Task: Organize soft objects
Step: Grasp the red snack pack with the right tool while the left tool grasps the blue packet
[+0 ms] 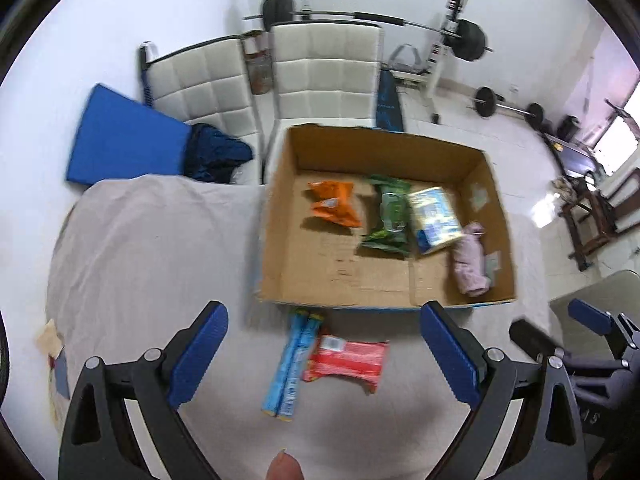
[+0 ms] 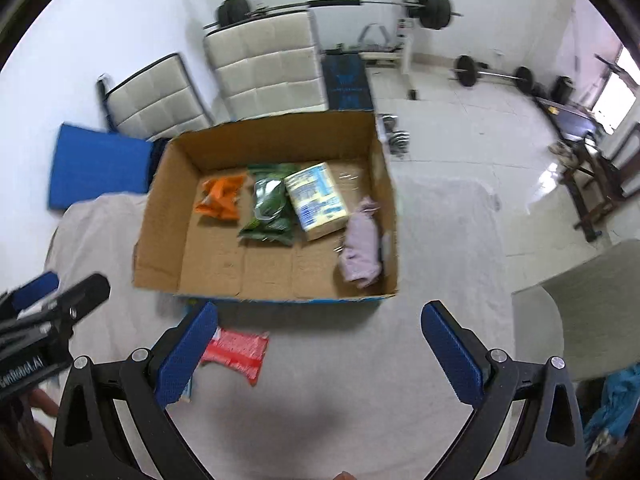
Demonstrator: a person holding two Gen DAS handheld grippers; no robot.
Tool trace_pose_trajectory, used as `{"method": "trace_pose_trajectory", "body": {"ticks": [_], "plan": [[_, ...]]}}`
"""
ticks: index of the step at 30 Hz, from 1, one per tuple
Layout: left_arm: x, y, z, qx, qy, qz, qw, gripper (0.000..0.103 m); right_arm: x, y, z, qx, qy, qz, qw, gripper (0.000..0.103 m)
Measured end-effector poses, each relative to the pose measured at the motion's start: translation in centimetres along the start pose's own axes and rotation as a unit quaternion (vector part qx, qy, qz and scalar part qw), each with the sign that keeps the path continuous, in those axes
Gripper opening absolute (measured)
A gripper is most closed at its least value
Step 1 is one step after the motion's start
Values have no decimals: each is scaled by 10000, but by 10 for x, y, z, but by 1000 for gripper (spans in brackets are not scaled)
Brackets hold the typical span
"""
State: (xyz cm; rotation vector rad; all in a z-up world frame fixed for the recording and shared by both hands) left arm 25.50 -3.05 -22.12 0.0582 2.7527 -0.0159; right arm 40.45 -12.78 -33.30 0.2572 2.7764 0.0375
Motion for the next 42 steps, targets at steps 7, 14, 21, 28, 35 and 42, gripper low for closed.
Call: {"method": "trace_pose_trajectory", "body": {"ticks": [7, 14, 21, 28, 35, 42], "plan": [[73, 66, 56, -520, 791, -548, 9940, 98, 52, 61, 86, -86, 1051, -1788, 9782, 103], [138, 112, 105, -913, 1427, -896, 9815, 98, 96, 122, 184, 124, 1855, -3452, 9199, 103], [158, 120, 131, -998, 1655, -901, 9770, 98, 113, 142, 231, 300, 2192, -3745, 9005, 79], [143, 93, 149, -996, 1599, -490, 9809, 98, 132, 85, 208, 465, 2678, -2037, 9405, 63], [126, 47, 200, -827, 1939, 48, 9775, 98, 151, 4, 186, 4, 2628, 340, 9642, 62], [129, 18, 212, -451, 2180, 233, 9746, 35, 138, -3, 200, -330, 2698, 543, 9608, 69]]}}
Point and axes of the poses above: each gripper's, at about its wrist camera, not at the fingertips, and z roughly the way its jaws point, y to its left, x to its underside, the point moved 9 cm from there along z, roughly the way its jaws point, and after that the axes turned 2 degrees about y, right-handed, at the moved point
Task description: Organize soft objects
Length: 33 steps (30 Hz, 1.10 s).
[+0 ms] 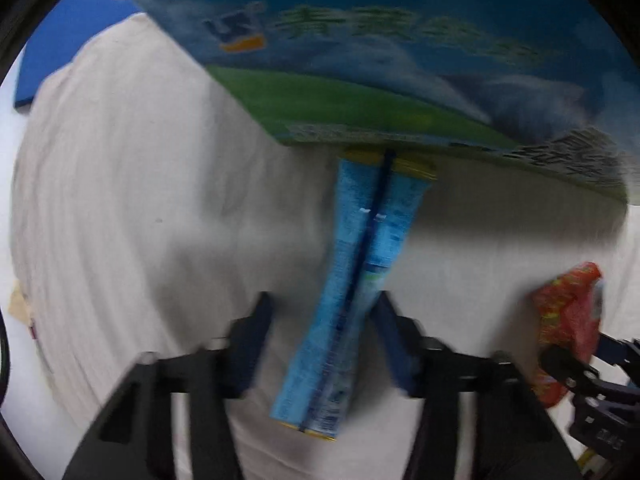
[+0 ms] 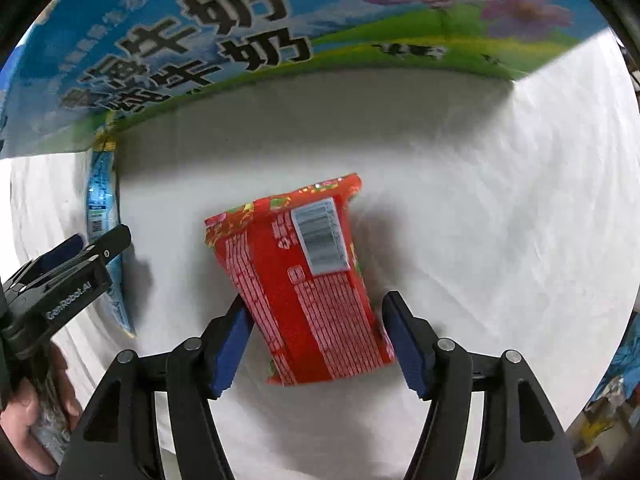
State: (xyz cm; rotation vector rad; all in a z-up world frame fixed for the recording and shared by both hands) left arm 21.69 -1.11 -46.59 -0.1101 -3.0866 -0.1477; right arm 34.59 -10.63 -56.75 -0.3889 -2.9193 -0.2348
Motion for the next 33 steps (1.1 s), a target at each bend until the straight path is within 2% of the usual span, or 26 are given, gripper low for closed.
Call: {"method": "trace_pose_trajectory", "body": {"ticks": [1, 2, 5, 10, 11, 14, 17, 22, 27, 33], "plan": [[4, -2, -1, 6, 46, -26, 10000, 27, 0, 0, -2, 160, -54, -41, 9998, 66], [9, -3, -2, -26, 76, -52, 10000, 24, 4, 2, 3, 296, -40, -106, 9995, 58], [37, -13, -7, 10, 173, -187, 9997, 18, 22, 3, 7, 393, 53, -113, 9992, 54], [87, -30, -11, 79, 364, -281, 9989, 16, 55, -15, 10, 480, 241, 43, 9985, 53], [97, -34, -11, 86, 394, -290, 9988, 16, 63, -15, 11, 315, 378, -34, 9988, 53], [116, -47, -10, 33, 446, -251, 9987, 16, 77, -23, 12, 351, 427, -40, 9985, 53], [120, -56, -10, -86, 439, -151, 9989, 17, 85, -21, 16, 407, 434, -133, 9981, 52], [123, -76, -14, -151, 464, -139, 9987, 17, 73, -4, 25, 520, 495, -214, 9972, 53], [113, -53, -7, -125, 449, -160, 9988, 17, 73, -3, 37, 643, 497, -290, 9963, 54], [109, -46, -4, -163, 401, -137, 9990, 16, 71, -2, 42, 795, 370, -373, 9954, 54]]}}
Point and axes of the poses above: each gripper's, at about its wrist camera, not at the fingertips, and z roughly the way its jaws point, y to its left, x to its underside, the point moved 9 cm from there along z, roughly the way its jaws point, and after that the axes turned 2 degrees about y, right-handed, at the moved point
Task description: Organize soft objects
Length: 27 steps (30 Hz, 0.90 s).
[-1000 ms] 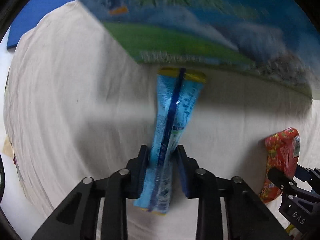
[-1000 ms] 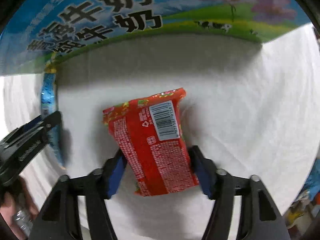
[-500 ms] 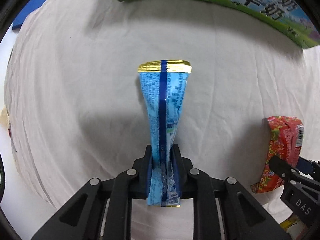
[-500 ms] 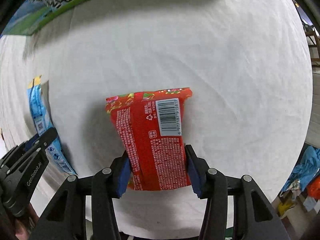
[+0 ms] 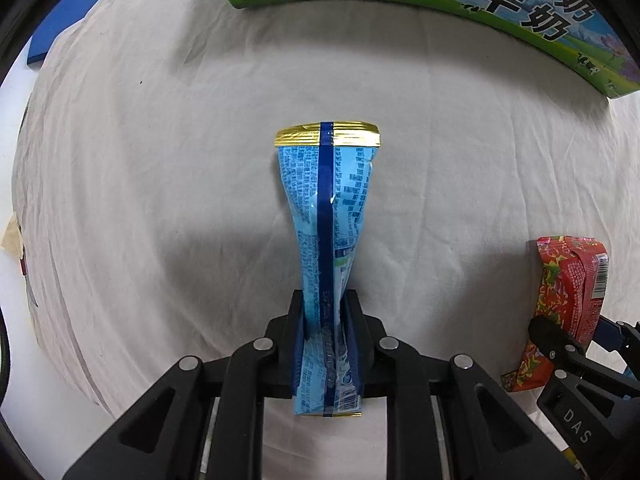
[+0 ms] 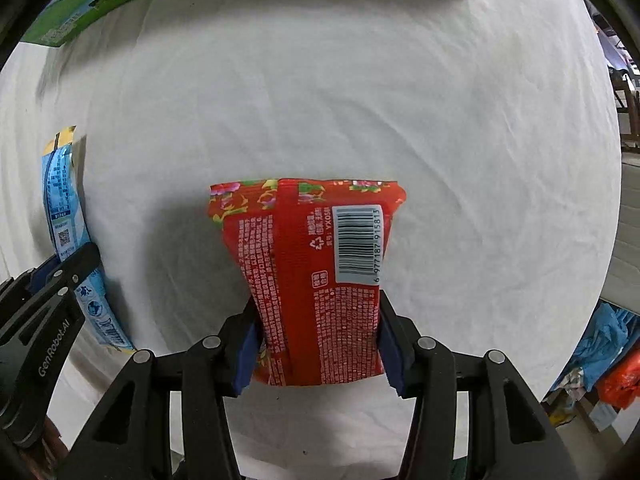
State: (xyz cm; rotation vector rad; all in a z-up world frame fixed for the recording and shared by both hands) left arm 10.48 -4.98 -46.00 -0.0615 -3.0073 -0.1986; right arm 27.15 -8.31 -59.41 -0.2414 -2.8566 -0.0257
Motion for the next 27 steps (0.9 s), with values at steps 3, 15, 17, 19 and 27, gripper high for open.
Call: {"method": "trace_pose_trajectory", "body": {"ticks": [3, 15, 17, 19, 27], "plan": [[3, 5, -6, 17, -22, -12, 10000, 16, 3, 5, -2, -28, -20, -14, 10000, 50], [6, -1, -107, 685, -751, -50, 9948, 16, 25, 15, -76, -565, -652, -71, 9963, 48], [3, -2, -128, 781, -926, -40, 9926, 16, 29, 17, -96, -641, -820, -108, 9945, 48], [-1, -3, -148, 817, -1097, -25, 9906, 16, 32, 17, -111, -714, -957, -130, 9928, 47], [-22, 4, -162, 826, -1320, -24, 9878, 22, 22, 6, -161, -812, -1323, -248, 9876, 48]]}}
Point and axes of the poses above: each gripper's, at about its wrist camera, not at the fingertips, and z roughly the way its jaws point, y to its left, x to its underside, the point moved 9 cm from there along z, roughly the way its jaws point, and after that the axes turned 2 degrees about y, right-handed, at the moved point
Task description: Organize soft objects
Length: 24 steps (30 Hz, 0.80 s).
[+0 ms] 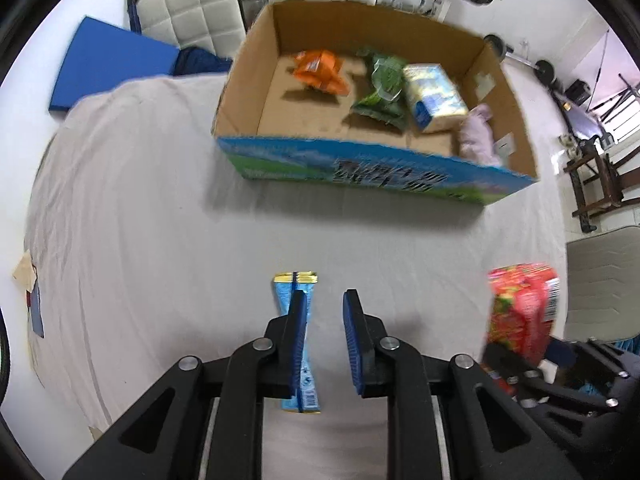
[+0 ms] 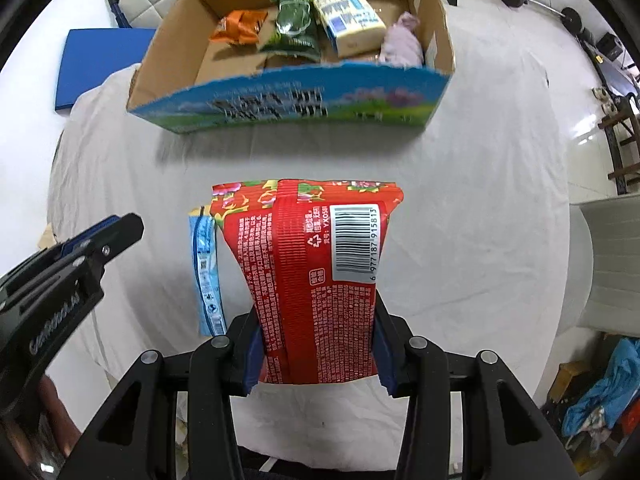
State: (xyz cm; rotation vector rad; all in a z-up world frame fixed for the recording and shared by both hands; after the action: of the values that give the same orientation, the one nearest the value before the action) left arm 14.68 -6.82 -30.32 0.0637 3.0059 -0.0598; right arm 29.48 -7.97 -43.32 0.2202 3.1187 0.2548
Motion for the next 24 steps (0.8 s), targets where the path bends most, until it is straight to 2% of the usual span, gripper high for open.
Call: {"method": "trace_pose_trajectory", "body": {"ticks": [1, 3, 6, 10, 13, 16, 19, 24], "plan": [[-1, 6, 14, 58, 153, -55, 9999, 29, -2, -4, 4, -22, 30, 40, 10000, 48], [1, 17, 40, 255, 465, -273, 9982, 30, -6, -9, 14, -44, 140, 92, 9999, 48], [3, 33, 79, 253, 914, -450, 9945, 30, -9, -21, 35, 4, 317, 133, 9994, 48], [5, 33, 115, 184, 1295, -345, 9908, 30, -11, -24, 58, 126, 445, 129, 9988, 48], [10, 28, 136, -29, 1541, -160, 9879, 30, -10, -24, 70, 170, 553, 145, 9982, 48], [11, 26, 148, -156, 1608, -156, 9867, 32, -10, -23, 78, 155, 636, 158, 9977, 48], [9, 23, 149, -244, 1474, -137, 9887, 30, -11, -18, 82, 180, 633, 128, 9977, 48], [13, 25, 142, -134, 1303, -421, 9905, 26, -10, -17, 81, 129, 588, 126, 9981, 48]]}}
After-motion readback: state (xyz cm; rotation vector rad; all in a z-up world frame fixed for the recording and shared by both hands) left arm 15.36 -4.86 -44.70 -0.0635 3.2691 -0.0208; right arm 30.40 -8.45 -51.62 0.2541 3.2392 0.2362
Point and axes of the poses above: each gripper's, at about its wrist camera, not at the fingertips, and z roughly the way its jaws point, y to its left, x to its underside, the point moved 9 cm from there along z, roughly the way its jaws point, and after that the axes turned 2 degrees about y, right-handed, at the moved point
